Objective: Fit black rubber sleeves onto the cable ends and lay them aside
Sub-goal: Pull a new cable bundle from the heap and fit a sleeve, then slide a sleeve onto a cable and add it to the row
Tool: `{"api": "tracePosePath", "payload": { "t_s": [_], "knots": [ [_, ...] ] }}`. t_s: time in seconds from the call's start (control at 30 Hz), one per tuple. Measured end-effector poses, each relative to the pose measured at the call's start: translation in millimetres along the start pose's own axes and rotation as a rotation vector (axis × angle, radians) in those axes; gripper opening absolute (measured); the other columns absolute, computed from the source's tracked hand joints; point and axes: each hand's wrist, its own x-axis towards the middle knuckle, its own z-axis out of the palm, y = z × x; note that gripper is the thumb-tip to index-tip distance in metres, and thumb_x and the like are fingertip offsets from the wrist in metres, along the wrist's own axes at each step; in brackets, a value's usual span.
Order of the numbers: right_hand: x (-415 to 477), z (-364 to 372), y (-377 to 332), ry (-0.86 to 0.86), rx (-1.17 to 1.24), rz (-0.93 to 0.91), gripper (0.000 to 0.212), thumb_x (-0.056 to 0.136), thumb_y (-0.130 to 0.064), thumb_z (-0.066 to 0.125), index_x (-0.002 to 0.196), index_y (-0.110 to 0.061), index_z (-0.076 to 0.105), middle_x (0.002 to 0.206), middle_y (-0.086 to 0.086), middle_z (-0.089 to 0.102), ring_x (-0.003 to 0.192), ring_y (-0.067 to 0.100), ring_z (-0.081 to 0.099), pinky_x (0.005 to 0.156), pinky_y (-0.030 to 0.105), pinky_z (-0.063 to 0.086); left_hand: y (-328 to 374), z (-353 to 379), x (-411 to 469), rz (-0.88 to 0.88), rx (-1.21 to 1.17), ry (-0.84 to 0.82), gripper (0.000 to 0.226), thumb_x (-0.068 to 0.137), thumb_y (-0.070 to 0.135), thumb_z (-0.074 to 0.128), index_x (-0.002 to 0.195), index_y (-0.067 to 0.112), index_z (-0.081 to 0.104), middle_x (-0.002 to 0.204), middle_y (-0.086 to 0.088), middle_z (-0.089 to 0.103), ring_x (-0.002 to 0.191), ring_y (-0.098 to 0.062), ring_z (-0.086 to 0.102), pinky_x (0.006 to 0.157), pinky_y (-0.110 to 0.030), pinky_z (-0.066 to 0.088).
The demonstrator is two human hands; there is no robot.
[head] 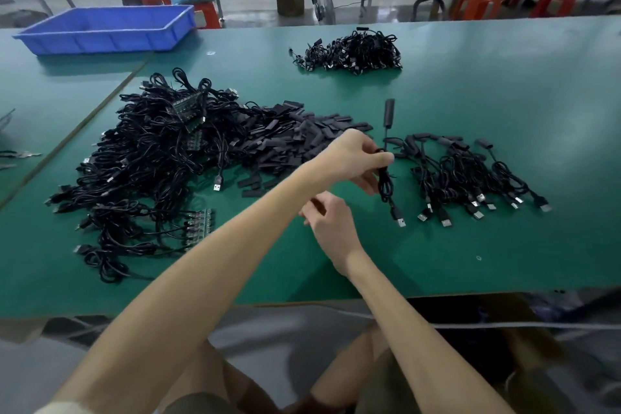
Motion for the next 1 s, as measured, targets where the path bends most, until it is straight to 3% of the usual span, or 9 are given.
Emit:
{"api": "tracePosePath", "payload": {
  "t_s": [0.1, 0.2, 0.4, 0.5, 0.63, 0.73, 0.8, 0.87, 1.0],
  "knots": [
    [-5, 0, 2, -0.038, -0.112, 0.007, 0.031, 0.098, 0.005, 0.051, 0.07, -0.008, 0.056, 0.064, 0.001, 0.056, 0.056, 0.016, 0.047, 0.061, 0.038, 0.043, -4, 30, 19, -0.112, 0.031, -0.049, 0.032, 0.099, 0.021, 0.067, 0.104, -0.011, 0.068, 0.083, -0.017, 0.077, 0.066, -0.027, 0.076, 0.062, -0.031, 0.063],
    [-11, 1, -2, -0.095, 0.128, 0.012, 0.016, 0.103, 0.006, 0.052, 0.113, 0.015, 0.062, 0.089, 0.011, 0.065, 0.071, 0.008, 0.063, 0.066, 0.023, 0.052, -15, 50, 26, -0.177, -0.005, -0.061, 0.04, 0.098, 0.017, 0.068, 0.118, -0.017, 0.06, 0.094, -0.024, 0.075, 0.068, -0.024, 0.076, 0.069, -0.034, 0.064],
    [-8, 4, -1, -0.124, 0.042, -0.029, 0.018, 0.104, -0.016, 0.061, 0.11, -0.001, 0.069, 0.093, 0.007, 0.065, 0.074, 0.009, 0.056, 0.066, 0.025, 0.048, -23, 60, 24, -0.124, -0.111, -0.066, 0.042, 0.1, 0.007, 0.062, 0.135, -0.013, 0.05, 0.121, -0.027, 0.068, 0.095, -0.029, 0.075, 0.087, -0.035, 0.061],
    [-7, 5, 2, -0.152, 0.089, 0.027, 0.019, 0.104, -0.01, 0.06, 0.113, 0.006, 0.065, 0.086, 0.002, 0.062, 0.069, 0.008, 0.054, 0.063, 0.021, 0.044, -22, 57, 14, -0.085, -0.107, -0.18, 0.043, 0.104, 0.011, 0.055, 0.142, -0.007, 0.048, 0.141, -0.018, 0.056, 0.101, -0.022, 0.073, 0.086, -0.022, 0.059],
    [-8, 2, 9, -0.165, -0.168, -0.032, 0.026, 0.1, 0.006, 0.058, 0.125, 0.009, 0.063, 0.096, -0.011, 0.056, 0.082, -0.008, 0.05, 0.082, 0.011, 0.043, -23, 45, -1, 0.051, 0.025, -0.114, 0.037, 0.105, 0.007, 0.051, 0.14, -0.004, 0.053, 0.143, -0.017, 0.055, 0.11, -0.028, 0.07, 0.09, -0.035, 0.06],
    [-3, 7, 4, -0.132, -0.34, -0.032, 0.027, 0.097, 0.002, 0.057, 0.087, -0.022, 0.064, 0.079, -0.011, 0.053, 0.074, 0.009, 0.048, 0.074, 0.026, 0.041, -26, 16, -20, 0.131, -0.052, 0.053, 0.027, 0.104, 0.0, 0.049, 0.127, 0.001, 0.063, 0.125, -0.014, 0.067, 0.096, -0.023, 0.075, 0.08, -0.04, 0.063],
    [2, 10, 2, -0.107, -0.333, -0.026, 0.032, 0.099, -0.011, 0.059, 0.071, -0.026, 0.057, 0.064, -0.015, 0.055, 0.058, 0.004, 0.049, 0.058, 0.025, 0.038, -32, -15, -33, 0.131, 0.078, 0.18, 0.023, 0.101, -0.001, 0.052, 0.115, 0.007, 0.068, 0.109, -0.008, 0.073, 0.084, -0.017, 0.076, 0.072, -0.036, 0.063],
    [1, 12, 1, -0.1, -0.221, -0.064, 0.021, 0.101, -0.018, 0.062, 0.083, -0.019, 0.073, 0.073, -0.015, 0.068, 0.066, -0.003, 0.061, 0.066, 0.017, 0.046, -40, -51, -49, 0.039, 0.314, 0.251, 0.02, 0.095, -0.001, 0.058, 0.106, 0.01, 0.071, 0.102, -0.006, 0.075, 0.08, -0.016, 0.074, 0.069, -0.034, 0.06],
    [-1, 11, 2, -0.099, -0.258, -0.103, 0.019, 0.102, -0.029, 0.065, 0.103, -0.015, 0.077, 0.096, -0.006, 0.077, 0.091, 0.011, 0.069, 0.082, 0.028, 0.053, -65, -120, -86, -0.367, 0.867, 0.227, 0.016, 0.085, 0.011, 0.077, 0.101, 0.009, 0.072, 0.102, -0.009, 0.073, 0.092, -0.026, 0.069, 0.084, -0.04, 0.06]
  ]
}}
